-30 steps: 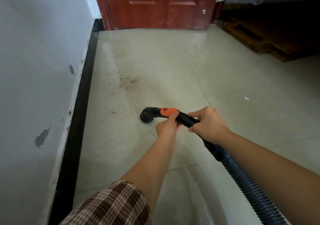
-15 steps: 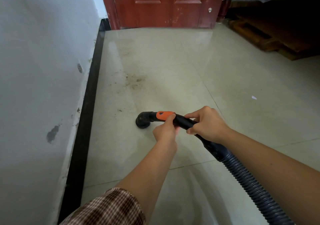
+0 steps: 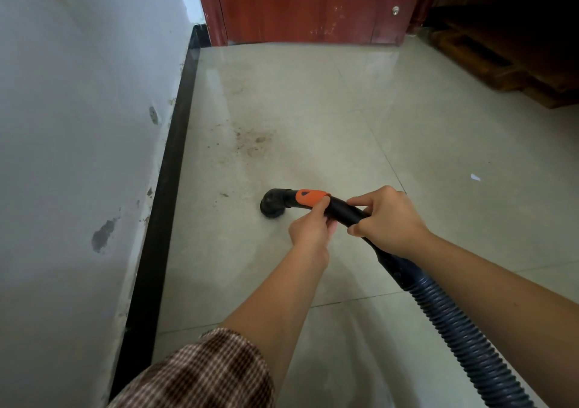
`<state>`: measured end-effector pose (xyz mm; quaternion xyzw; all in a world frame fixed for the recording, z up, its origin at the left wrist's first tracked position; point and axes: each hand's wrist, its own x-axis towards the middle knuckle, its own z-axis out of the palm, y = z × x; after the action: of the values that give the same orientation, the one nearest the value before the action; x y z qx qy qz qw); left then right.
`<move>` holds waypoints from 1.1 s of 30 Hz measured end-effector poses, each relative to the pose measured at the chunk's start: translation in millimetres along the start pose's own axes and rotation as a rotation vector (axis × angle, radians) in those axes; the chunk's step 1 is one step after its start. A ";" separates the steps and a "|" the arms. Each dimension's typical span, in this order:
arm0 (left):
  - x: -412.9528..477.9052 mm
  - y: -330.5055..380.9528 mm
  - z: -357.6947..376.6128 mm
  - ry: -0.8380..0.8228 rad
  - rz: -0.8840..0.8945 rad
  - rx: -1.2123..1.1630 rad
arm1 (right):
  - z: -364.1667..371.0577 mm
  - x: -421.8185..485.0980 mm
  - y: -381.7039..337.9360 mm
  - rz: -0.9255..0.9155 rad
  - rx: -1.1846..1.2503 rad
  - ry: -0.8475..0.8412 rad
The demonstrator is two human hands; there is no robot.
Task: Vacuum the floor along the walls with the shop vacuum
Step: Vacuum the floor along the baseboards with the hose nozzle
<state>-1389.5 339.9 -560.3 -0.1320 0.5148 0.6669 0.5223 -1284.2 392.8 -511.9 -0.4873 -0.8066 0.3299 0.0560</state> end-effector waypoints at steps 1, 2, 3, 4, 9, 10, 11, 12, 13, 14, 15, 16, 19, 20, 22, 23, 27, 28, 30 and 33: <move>1.4 -0.2 3.5 -0.011 -0.001 0.004 | -0.7 1.2 2.1 0.008 -0.001 0.017; 3.2 -0.3 6.8 -0.022 0.001 0.009 | -0.9 2.9 3.9 0.016 -0.002 0.034; 5.3 -0.1 9.5 -0.034 0.005 0.014 | -0.6 4.6 5.3 0.022 -0.005 0.050; 7.7 0.6 12.2 -0.045 0.009 0.018 | 0.2 6.8 6.2 0.026 -0.012 0.063; 22.7 6.3 18.3 -0.047 0.031 0.054 | 5.2 19.5 7.1 0.036 -0.019 0.091; 25.6 7.6 18.0 -0.048 0.037 0.058 | 6.7 22.2 7.0 0.035 -0.014 0.093; 28.4 8.8 17.4 -0.050 0.044 0.059 | 8.4 24.7 6.5 0.032 -0.010 0.095; 31.4 9.8 16.5 -0.051 0.052 0.059 | 10.5 27.4 5.7 0.030 -0.005 0.100; 33.0 10.7 15.5 -0.051 0.063 0.057 | 11.9 28.9 4.8 0.028 0.003 0.106; 35.1 11.7 14.7 -0.044 0.074 0.053 | 13.6 31.2 3.7 0.030 0.018 0.109; 36.9 12.8 13.9 -0.034 0.085 0.048 | 15.3 33.3 2.5 0.032 0.035 0.110; 38.4 14.1 13.2 -0.021 0.095 0.041 | 16.8 35.1 1.1 0.030 0.047 0.109; 40.9 18.9 8.9 0.016 0.118 0.007 | 21.5 37.4 -4.7 0.003 0.061 0.095; 41.1 20.4 7.0 0.027 0.122 -0.003 | 23.1 37.6 -7.0 -0.005 0.065 0.091; 40.3 23.1 2.8 0.054 0.119 -0.019 | 26.5 37.5 -11.1 -0.015 0.067 0.078; 39.1 24.4 0.9 0.067 0.114 -0.030 | 27.8 37.4 -13.1 -0.018 0.066 0.071; 33.3 29.1 -6.5 0.105 0.108 -0.071 | 31.2 36.9 -20.0 -0.040 0.066 0.060; 31.8 30.3 -8.4 0.110 0.108 -0.074 | 32.0 36.5 -21.8 -0.046 0.073 0.055; 29.0 32.0 -12.4 0.121 0.111 -0.084 | 33.8 35.5 -25.3 -0.056 0.069 0.040; 26.6 35.1 -17.5 0.142 0.119 -0.099 | 35.5 34.9 -31.8 -0.070 0.069 0.023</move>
<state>-1436.3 343.1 -567.7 -0.1737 0.5240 0.7103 0.4366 -1340.7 394.8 -528.9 -0.4606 -0.8104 0.3498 0.0935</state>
